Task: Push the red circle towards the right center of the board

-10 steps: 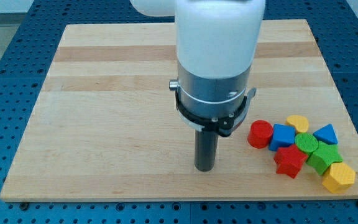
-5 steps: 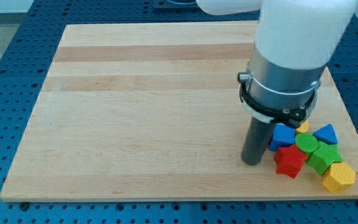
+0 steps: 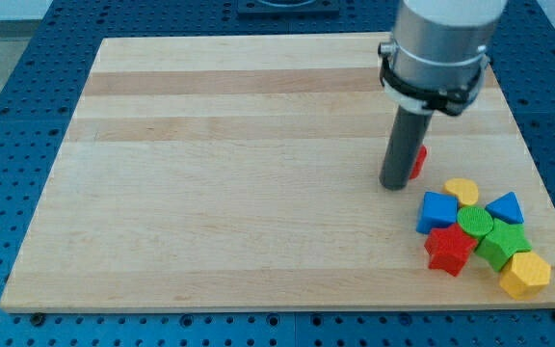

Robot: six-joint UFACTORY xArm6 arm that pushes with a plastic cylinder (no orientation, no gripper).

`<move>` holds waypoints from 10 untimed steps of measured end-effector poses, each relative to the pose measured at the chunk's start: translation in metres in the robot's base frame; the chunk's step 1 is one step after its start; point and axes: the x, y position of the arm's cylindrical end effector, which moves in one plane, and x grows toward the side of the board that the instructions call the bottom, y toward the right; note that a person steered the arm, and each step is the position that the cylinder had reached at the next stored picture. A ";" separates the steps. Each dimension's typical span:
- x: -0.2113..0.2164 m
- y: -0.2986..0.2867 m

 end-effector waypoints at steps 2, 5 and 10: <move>-0.026 -0.005; 0.031 0.011; -0.020 0.031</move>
